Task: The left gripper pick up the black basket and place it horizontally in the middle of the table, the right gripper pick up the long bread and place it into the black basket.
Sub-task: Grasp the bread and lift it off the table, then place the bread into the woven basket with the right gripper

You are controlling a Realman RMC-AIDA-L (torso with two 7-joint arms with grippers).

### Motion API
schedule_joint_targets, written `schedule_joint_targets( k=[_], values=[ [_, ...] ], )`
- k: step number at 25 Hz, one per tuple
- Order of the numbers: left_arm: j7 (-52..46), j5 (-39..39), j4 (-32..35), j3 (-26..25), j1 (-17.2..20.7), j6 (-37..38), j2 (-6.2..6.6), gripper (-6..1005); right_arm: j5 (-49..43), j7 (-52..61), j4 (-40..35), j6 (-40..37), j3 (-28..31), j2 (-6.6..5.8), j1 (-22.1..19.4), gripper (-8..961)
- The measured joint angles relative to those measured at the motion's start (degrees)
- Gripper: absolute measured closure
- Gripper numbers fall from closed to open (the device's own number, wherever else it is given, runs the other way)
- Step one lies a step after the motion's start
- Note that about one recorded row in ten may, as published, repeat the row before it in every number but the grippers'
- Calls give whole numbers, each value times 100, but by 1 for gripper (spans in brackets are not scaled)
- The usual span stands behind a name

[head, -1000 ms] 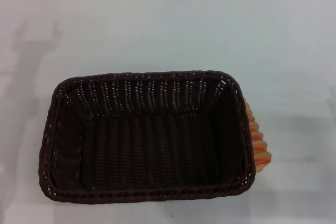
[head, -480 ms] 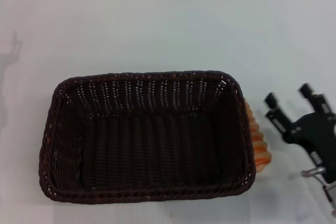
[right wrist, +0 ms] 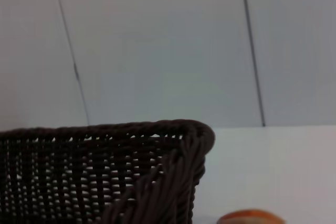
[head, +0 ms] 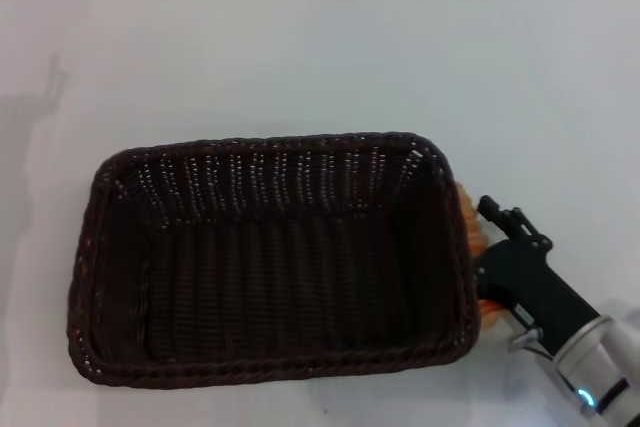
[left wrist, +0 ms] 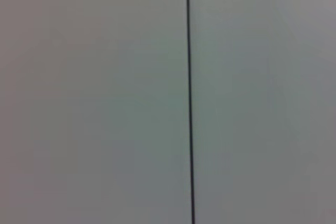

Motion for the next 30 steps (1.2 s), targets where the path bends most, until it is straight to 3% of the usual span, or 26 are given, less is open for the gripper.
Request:
schedule_joint_targets(
  k=[8,11,20,22,24,30],
  values=[
    [-1,177,81,24,-52,11,2,199,-15,15,86,414,116,-23,75,107],
    [-3,203,109,18,-64,12,3,199,-7,1,73,144,257,-34,-47,201],
    [-7,224,204,17,-104,14,-7,199,-66,-17,-247,-2985,661,-45,-653,294],
    [-7,226,221,18,-122,14,-9,199,-483,-16,-264,-3662,548,-48,-527,311],
    [-8,232,234,23,-145,13,-14,199,-715,-9,-265,-3730,536,-48,-436,329],
    [-11,287,320,65,-218,10,-16,199,-2028,94,-162,-2968,516,-54,257,370]
  ],
)
